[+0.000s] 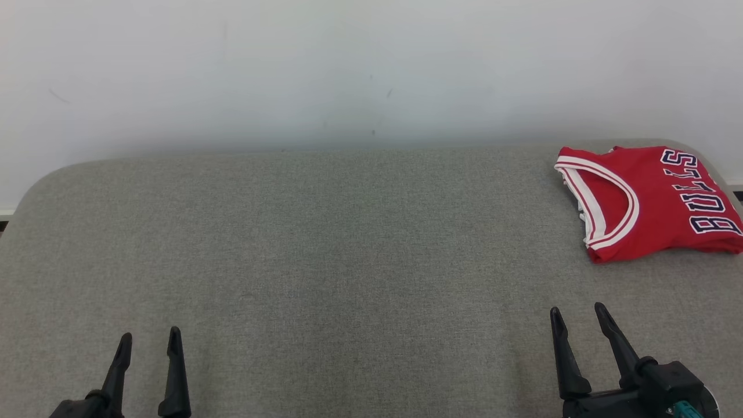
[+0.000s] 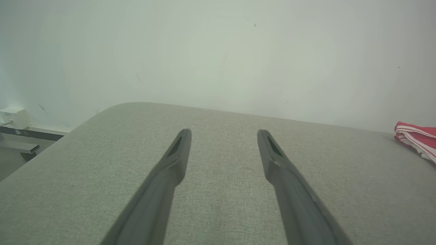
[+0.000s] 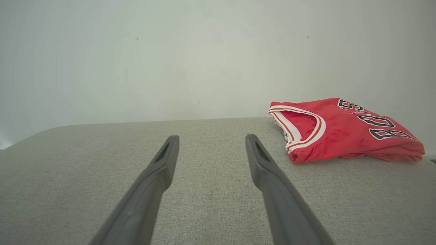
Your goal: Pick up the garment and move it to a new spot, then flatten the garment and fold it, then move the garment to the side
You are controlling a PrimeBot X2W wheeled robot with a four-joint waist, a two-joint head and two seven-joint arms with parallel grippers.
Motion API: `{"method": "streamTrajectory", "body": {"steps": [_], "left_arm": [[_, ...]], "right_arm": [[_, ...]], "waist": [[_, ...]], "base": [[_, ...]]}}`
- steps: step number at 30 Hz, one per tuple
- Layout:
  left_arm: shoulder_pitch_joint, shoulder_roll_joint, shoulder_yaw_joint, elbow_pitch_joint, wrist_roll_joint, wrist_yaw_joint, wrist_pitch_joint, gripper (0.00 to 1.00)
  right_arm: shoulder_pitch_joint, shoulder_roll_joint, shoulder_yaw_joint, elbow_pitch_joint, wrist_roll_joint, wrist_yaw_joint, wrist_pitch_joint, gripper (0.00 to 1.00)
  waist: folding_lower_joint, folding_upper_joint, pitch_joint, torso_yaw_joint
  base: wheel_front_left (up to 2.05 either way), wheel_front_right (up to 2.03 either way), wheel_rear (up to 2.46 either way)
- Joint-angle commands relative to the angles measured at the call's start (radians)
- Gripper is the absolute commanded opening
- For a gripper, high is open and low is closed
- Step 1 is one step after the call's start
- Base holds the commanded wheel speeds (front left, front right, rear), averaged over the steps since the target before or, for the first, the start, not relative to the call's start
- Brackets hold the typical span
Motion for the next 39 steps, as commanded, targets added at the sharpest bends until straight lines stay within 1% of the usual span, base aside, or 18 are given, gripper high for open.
{"method": "streamTrajectory", "body": {"steps": [1,9,12,13,18,26,27,29,30,39], "left_arm": [[-0.008,0.003,0.002,0.002,-0.001,-0.006,-0.001,1.00],[-0.009,0.001,0.003,0.001,0.002,-0.003,-0.001,1.00],[-0.012,0.001,0.008,0.001,0.015,0.011,-0.001,1.00],[-0.002,-0.002,0.006,0.005,0.003,0.010,0.001,0.00],[0.022,-0.017,0.003,0.053,-0.011,0.010,0.008,0.00],[0.000,-0.020,0.012,0.063,-0.163,0.002,0.053,0.00],[0.000,-0.020,0.012,0.063,-0.163,0.002,0.053,0.00],[-0.003,-0.021,0.012,0.063,-0.199,0.001,0.062,0.00],[-0.006,-0.021,0.011,0.064,-0.235,-0.001,0.070,0.00],[-0.022,-0.024,0.013,0.067,-0.384,-0.009,0.108,0.00]], "right_arm": [[-0.007,0.004,-0.002,0.002,-0.002,-0.003,-0.004,1.00],[-0.002,0.007,0.000,0.003,0.000,-0.003,-0.008,1.00],[-0.001,0.009,0.000,0.001,0.001,-0.003,-0.009,1.00],[-0.001,0.006,0.001,0.003,0.002,0.000,-0.003,0.00],[0.029,0.008,0.003,0.048,0.010,0.000,0.003,0.00],[0.014,0.010,-0.012,0.048,0.171,0.000,0.040,0.00],[0.014,0.010,-0.012,0.048,0.171,0.000,0.040,0.00],[0.010,0.010,-0.016,0.049,0.209,0.000,0.049,0.00],[0.006,0.011,-0.019,0.049,0.246,0.000,0.058,0.00],[-0.009,0.014,-0.035,0.049,0.401,0.000,0.095,0.00]], "waist": [[0.0000,-0.0001,0.000,-0.002],[0.0000,-0.0001,-0.003,-0.005],[0.0000,-0.0001,-0.004,-0.004],[0.0000,-0.0001,-0.004,-0.004],[0.0000,-0.0001,-0.004,-0.004],[0.0000,-0.0001,-0.003,-0.005],[0.0000,-0.0001,-0.003,-0.005],[0.0000,-0.0001,-0.002,-0.005],[0.0000,-0.0001,-0.002,-0.005],[0.0000,-0.0001,-0.001,-0.006]], "base": [[0.00,0.00,0.00],[0.00,0.00,0.00],[0.00,0.00,0.00],[0.00,0.00,0.00],[0.00,0.00,0.00],[0.00,0.00,0.00],[0.00,0.00,0.00],[0.00,0.00,0.00],[0.00,0.00,0.00],[0.00,0.00,0.00]]}}
